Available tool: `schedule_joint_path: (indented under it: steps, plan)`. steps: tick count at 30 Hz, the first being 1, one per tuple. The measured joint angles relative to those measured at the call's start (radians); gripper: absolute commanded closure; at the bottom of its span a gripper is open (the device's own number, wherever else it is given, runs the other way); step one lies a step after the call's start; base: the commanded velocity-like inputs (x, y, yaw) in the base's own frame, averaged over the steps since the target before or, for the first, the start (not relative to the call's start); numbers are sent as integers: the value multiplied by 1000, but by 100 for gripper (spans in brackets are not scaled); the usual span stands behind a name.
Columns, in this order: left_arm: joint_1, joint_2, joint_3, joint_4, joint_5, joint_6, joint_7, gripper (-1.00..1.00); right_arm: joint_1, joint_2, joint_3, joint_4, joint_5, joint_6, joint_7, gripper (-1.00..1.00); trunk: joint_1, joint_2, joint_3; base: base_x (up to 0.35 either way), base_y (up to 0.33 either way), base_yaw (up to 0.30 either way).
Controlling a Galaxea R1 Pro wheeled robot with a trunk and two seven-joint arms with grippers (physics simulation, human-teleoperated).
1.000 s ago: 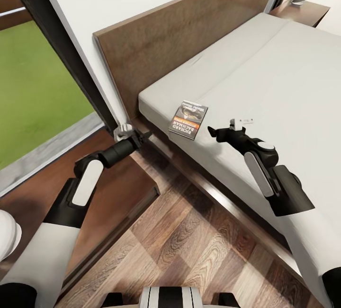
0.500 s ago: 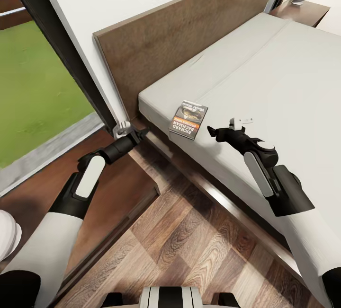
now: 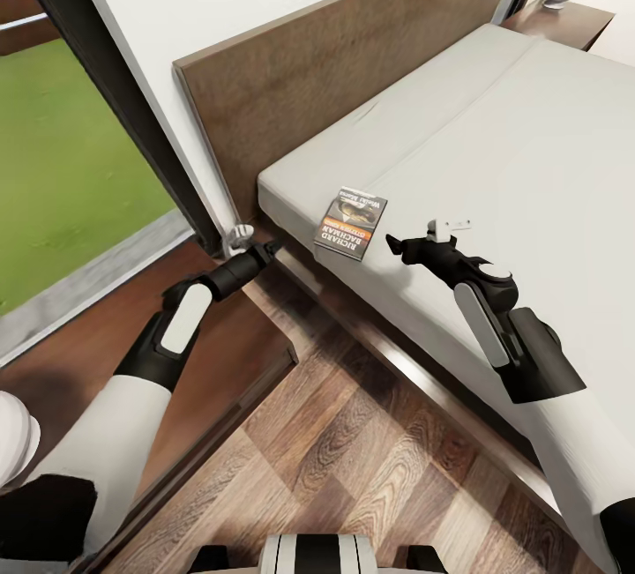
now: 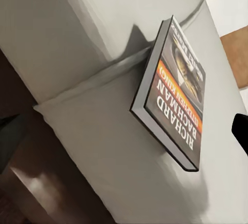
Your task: In the bedroom, move the book from the bed onto either nightstand, and place the two sandals side by side next to the bed.
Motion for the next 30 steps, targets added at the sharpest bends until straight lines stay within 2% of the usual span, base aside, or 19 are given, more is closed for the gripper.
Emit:
schedule_joint_path:
  steps: [9, 10, 11, 15, 21, 26, 30]
  plan:
    - [-40, -22, -3, 104, -2, -64, -9, -100, 0, 0, 0, 0, 0, 0, 0, -100, 0, 0, 0, 0, 0, 0]
    - [-61, -29, -3, 156, -3, -77, -40, -100, 0, 0, 0, 0, 0, 0, -1, -100, 0, 0, 0, 0, 0, 0]
    - [-66, -31, -3, 167, -3, -80, -48, -100, 0, 0, 0, 0, 0, 0, -1, -100, 0, 0, 0, 0, 0, 0]
    - [-85, -41, -3, 198, -3, -96, -75, -100, 0, 0, 1, 0, 0, 0, -1, -100, 0, 0, 0, 0, 0, 0]
    - [-94, -60, -3, 218, -4, -99, -78, -100, 0, 0, 1, 0, 0, 0, 0, -100, 0, 0, 0, 0, 0, 0]
    - [-114, -87, -3, 254, -8, -105, -79, -100, 0, 0, -1, 0, 1, 0, 0, -100, 0, 0, 0, 0, 0, 0]
    - [-124, -94, -3, 272, -9, -113, -81, -100, 0, 0, -2, -1, 1, 0, 0, -100, 0, 0, 0, 0, 0, 0]
